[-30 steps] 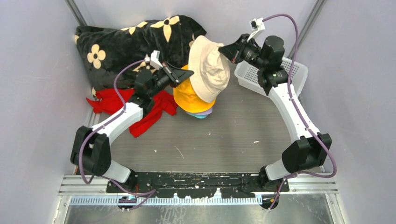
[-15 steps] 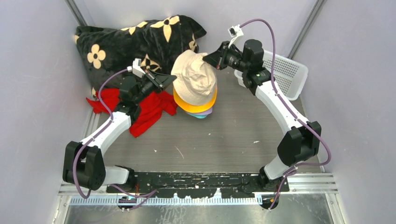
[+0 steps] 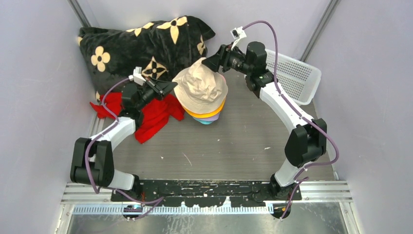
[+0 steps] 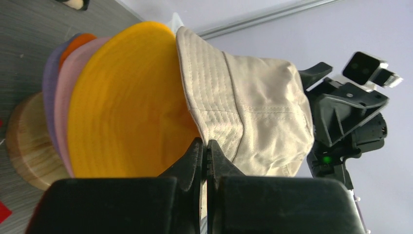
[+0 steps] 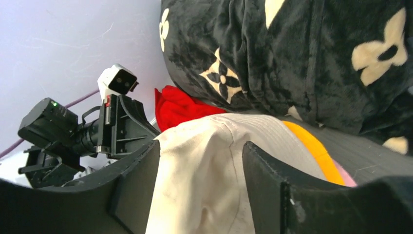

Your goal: Stack the hats

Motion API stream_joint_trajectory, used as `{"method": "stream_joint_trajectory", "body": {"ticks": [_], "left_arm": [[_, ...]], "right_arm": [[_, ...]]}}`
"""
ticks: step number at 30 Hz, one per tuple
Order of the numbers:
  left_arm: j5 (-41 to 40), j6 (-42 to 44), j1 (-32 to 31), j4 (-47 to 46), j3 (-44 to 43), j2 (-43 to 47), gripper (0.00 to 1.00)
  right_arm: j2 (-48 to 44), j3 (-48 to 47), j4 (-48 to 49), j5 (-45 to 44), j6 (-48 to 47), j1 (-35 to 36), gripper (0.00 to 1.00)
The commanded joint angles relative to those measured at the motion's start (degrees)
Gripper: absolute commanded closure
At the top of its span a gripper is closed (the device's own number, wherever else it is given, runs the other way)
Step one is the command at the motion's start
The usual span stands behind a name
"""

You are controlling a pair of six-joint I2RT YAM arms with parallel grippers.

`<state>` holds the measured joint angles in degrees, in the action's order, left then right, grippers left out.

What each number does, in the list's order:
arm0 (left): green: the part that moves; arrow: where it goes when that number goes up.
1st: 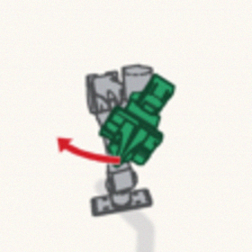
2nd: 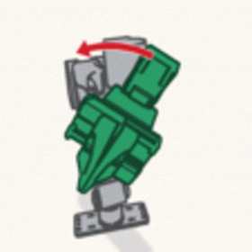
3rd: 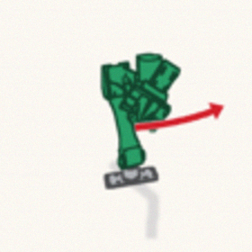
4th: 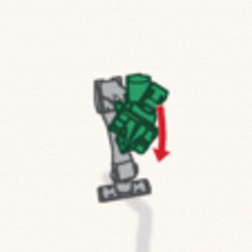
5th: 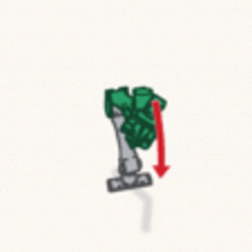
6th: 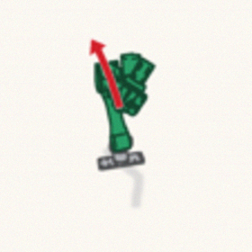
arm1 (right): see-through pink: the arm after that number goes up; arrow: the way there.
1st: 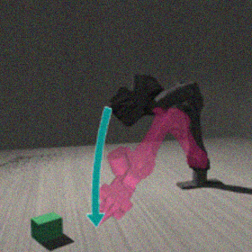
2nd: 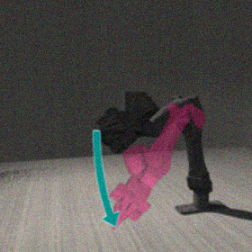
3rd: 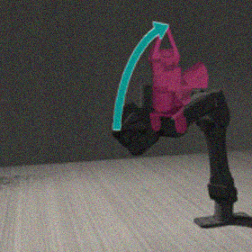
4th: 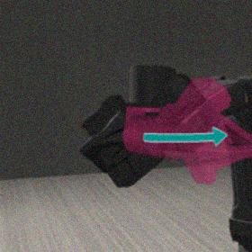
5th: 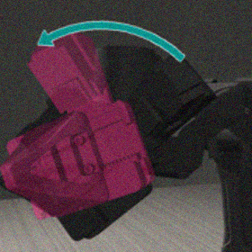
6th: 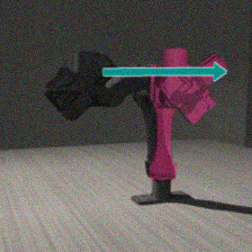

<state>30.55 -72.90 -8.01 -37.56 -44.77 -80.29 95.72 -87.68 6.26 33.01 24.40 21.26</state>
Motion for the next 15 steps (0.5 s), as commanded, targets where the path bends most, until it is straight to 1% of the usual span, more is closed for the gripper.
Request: {"method": "stream_joint_trajectory", "body": {"ticks": [1,3,7,9,12,15], "left_arm": [[2.77,-0.78,1.21,-8.53,1.13,-2.84,1.00],[3.38,-1.17,1.31,-10.88,1.35,-4.62,1.00],[4.38,-3.47,1.49,-16.98,1.25,-9.12,1.00],[5.06,-5.51,1.71,-21.54,0.95,-12.30,1.00],[6.40,-8.30,2.09,-27.48,-0.11,-16.37,1.00],[7.69,-10.06,2.36,-31.90,-1.14,-19.67,1.00]], "right_arm": [[-5.10,2.42,10.25,-1.53,0.28,-0.96,0.28],[-6.83,3.34,10.56,-2.14,0.16,-1.94,0.23],[-9.99,6.86,11.16,-2.20,1.33,-5.51,0.22],[-11.54,11.18,14.26,-1.18,3.95,-8.40,0.22],[-12.92,19.05,22.07,2.00,9.46,-13.40,0.23],[-13.11,25.85,26.35,4.55,12.44,-15.74,0.23]]}}
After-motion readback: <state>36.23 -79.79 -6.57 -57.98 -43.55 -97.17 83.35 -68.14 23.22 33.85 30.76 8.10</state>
